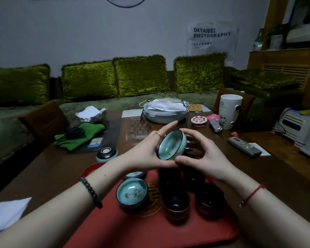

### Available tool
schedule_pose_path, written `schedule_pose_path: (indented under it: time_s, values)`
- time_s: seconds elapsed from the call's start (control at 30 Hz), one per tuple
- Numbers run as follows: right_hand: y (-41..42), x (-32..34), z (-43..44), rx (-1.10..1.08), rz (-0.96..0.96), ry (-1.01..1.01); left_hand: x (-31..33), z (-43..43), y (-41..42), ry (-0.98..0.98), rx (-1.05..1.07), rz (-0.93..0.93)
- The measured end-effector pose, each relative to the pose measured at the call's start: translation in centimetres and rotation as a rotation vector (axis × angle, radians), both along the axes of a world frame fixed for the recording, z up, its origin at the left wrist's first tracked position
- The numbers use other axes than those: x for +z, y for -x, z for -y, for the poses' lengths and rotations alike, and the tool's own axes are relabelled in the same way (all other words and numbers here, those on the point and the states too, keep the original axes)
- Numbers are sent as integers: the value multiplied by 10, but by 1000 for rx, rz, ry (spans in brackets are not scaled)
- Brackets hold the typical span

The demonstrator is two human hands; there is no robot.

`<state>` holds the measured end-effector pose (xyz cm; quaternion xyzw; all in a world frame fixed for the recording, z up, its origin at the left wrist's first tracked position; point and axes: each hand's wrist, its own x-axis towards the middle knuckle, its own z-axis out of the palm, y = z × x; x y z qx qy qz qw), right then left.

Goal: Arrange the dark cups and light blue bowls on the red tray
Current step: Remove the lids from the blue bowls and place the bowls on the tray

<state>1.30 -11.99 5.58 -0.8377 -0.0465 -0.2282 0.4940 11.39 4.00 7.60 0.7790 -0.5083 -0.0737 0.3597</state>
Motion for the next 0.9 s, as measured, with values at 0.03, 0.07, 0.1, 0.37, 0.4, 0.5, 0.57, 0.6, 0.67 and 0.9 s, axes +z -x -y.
schedule_pose_path:
  time_s: [0.03, 0.07, 0.1, 0.37, 0.4, 0.5, 0.57, 0.6, 0.67, 0.9]
  values:
    - [-1, 0, -9, 27, -6, -6, -1, -10, 2, 10, 9, 8]
    - [-2, -1, -17, 51, -12, -12, -2, -20, 4, 20, 19, 18]
    - [-3, -2, -25, 71, -20, -17, -4, -29, 5, 32, 30, 22]
    - [-14, -11, -82, 180, -73, -3, -14, -96, 9, 33, 118, 48]
    - [-14, -13, -89, 178, -78, 12, -16, -103, 10, 30, 122, 40]
    - [-12, -23, -105, 172, -96, 32, -24, -120, 16, 27, 138, 10]
    - [-7, -32, -113, 173, -111, 31, -32, -128, 22, 29, 154, -9]
    - [-3, -38, -116, 171, -112, 31, -36, -132, 25, 31, 162, -24]
    - [6, -48, -120, 156, -111, 38, -46, -137, 32, 32, 171, -51]
    - [41, -77, -122, 83, -148, 87, -81, -147, 57, -22, 223, -121]
